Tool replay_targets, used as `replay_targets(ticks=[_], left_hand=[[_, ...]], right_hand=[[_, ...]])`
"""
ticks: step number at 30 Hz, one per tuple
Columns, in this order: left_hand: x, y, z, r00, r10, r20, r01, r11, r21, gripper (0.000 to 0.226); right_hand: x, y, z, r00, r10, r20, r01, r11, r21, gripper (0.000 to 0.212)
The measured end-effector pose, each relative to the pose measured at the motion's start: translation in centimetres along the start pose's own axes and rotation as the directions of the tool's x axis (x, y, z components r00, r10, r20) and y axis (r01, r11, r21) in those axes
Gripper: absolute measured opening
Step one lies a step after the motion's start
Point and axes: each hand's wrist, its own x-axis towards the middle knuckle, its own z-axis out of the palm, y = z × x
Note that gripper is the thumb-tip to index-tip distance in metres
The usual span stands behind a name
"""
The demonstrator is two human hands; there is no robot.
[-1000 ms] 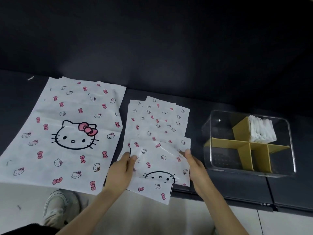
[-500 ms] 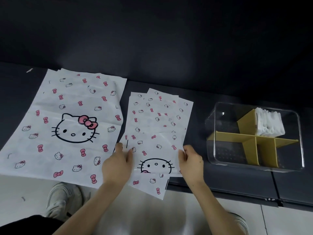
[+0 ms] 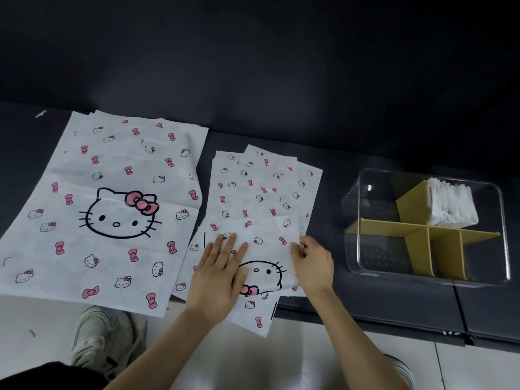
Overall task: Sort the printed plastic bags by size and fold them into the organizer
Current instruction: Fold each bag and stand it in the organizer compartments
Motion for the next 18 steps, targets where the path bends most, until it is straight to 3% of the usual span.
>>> replay_targets(ticks=[5,9,13,18], left_hand=[[-0.8,0.1,0.5,1.0,0.014,-0.009,-0.014,1.0,-0.006,0.052],[-1.0,0.4,0.3,0.999,0.018,-0.033,-0.018,1.0,0.006,0.052],[-1.2,0.5,0.3,1.0,-0.003,-0.017,0.004,0.999,0.052,0.052],[0.3,0.0,0.5,0.996,0.087,0.031,-0.09,0.99,0.107,0.051]], right_hand=[[-0.2,0.2,0.2,1.0,0.006,-0.012,-0.007,1.0,-0.013,0.044],[-0.1,0.5,0.5,0.999,0.033,0.001,-0.033,0.999,-0.026,0.031],[-0.3,0.1,0.5,0.999,0.034,-0.022,-0.035,0.998,-0.053,0.041],[-1.4,0.2,0.0,0.988,0.111,-0.105,-0.103,0.992,0.077,0.032]])
